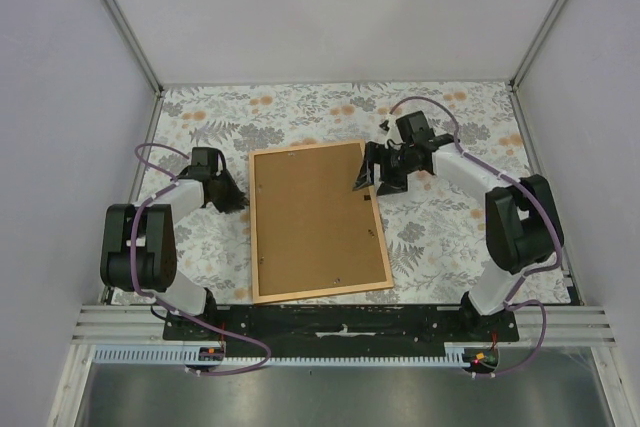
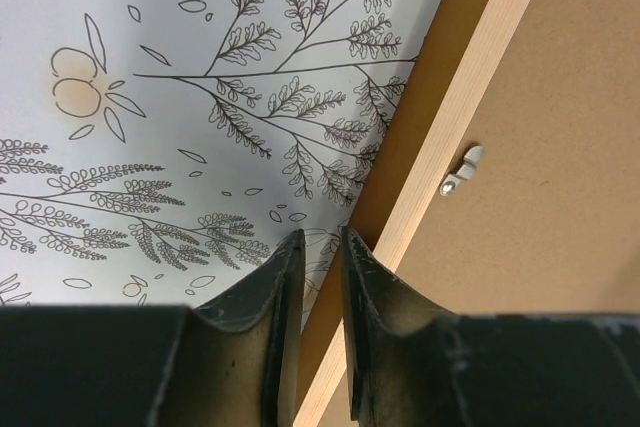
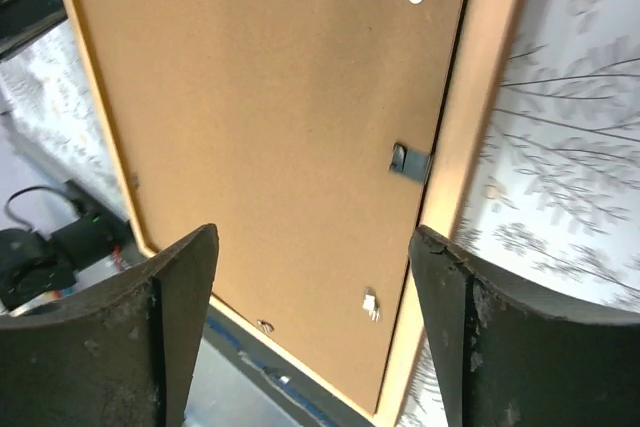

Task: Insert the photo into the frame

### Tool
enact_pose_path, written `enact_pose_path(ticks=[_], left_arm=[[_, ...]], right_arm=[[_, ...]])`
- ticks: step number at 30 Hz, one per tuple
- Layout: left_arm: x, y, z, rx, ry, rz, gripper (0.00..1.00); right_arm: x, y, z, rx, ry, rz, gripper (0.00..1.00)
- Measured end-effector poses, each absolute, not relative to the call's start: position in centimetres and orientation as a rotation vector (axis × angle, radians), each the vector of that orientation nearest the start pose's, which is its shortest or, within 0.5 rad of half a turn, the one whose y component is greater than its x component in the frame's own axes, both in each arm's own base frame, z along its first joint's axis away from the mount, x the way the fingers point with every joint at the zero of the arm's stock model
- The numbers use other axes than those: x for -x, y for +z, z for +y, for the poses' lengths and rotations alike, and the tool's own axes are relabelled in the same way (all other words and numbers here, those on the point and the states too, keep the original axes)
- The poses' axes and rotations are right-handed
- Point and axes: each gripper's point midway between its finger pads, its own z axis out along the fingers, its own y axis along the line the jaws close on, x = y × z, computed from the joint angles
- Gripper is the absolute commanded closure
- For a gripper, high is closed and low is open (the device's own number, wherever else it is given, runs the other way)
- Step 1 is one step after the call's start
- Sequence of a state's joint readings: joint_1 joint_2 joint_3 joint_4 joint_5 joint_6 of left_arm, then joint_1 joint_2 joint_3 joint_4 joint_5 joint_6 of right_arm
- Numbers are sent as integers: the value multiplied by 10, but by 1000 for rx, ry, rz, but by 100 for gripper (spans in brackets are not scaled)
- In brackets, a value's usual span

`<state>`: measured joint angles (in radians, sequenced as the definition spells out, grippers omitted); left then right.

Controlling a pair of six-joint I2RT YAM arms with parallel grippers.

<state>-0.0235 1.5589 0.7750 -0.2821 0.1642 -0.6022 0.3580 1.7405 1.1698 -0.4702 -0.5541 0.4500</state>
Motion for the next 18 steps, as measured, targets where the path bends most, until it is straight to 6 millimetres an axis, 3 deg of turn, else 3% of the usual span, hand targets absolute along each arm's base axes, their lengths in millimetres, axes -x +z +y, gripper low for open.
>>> enact_pose_path(ticks=[2, 8, 11, 14, 18], left_arm=[[-319, 17, -60, 710, -423, 2585, 72], [-319, 18, -60, 711, -421, 2594, 72], [-317, 18, -61, 711, -423, 2604, 71], [-314, 19, -61, 695, -415, 2622, 71], [-310, 28, -66, 593, -349, 2669, 67]], right_arm=[[-323, 98, 223, 104, 888, 2695, 14], [-346, 123, 204, 132, 681, 2632, 35], [-345, 119, 198, 130, 628, 2644, 36], [-341, 114, 199, 139, 593, 2661, 30], [-319, 91, 203, 185, 547, 2703, 27]])
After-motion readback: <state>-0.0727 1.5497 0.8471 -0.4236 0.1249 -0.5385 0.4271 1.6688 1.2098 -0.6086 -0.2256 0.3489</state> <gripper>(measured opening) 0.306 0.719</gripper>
